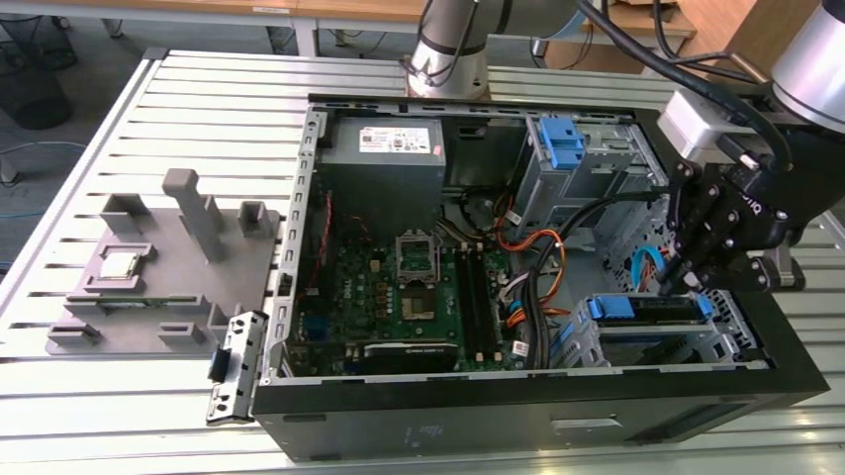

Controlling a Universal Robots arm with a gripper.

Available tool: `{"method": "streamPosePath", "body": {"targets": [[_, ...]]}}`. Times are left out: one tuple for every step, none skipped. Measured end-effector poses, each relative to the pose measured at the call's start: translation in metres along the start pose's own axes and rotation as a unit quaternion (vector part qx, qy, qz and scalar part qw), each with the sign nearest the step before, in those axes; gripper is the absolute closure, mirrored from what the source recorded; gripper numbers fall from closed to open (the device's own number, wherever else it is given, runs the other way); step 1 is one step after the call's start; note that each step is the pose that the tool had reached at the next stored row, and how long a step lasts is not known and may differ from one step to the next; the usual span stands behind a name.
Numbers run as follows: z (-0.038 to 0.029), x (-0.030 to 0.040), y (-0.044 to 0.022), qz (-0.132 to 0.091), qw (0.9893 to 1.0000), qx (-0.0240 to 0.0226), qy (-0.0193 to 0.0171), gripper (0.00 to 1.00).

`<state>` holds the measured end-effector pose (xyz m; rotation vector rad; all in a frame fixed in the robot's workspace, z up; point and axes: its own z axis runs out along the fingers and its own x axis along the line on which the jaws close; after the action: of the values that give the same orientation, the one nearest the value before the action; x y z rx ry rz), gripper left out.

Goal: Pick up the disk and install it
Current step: 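Insert the first disk wire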

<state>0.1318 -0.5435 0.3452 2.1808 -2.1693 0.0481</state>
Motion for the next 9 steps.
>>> {"method": "streamPosePath", "body": {"targets": [[0.0001,0.0011,0.0000,0.000,1.0000,0.0000,-0.0001,0.84],[0.0002,0.0020,0.0000,0.000,1.0000,0.0000,-0.0003,0.84],[0.0002,0.0028,0.0000,0.000,1.0000,0.0000,-0.0009,0.84],[0.0003,0.0040,0.0000,0.000,1.0000,0.0001,-0.0029,0.84],[0.0004,0.0054,0.0001,0.000,1.0000,0.0002,-0.0060,0.84],[0.0005,0.0069,0.0002,0.000,1.0000,0.0004,-0.0090,0.84],[0.0006,0.0083,0.0003,0.000,0.9999,0.0006,-0.0119,0.84],[0.0007,0.0097,0.0004,0.000,0.9999,0.0009,-0.0157,0.84],[0.0008,0.0109,0.0005,0.000,0.9998,0.0012,-0.0202,0.84]]}}
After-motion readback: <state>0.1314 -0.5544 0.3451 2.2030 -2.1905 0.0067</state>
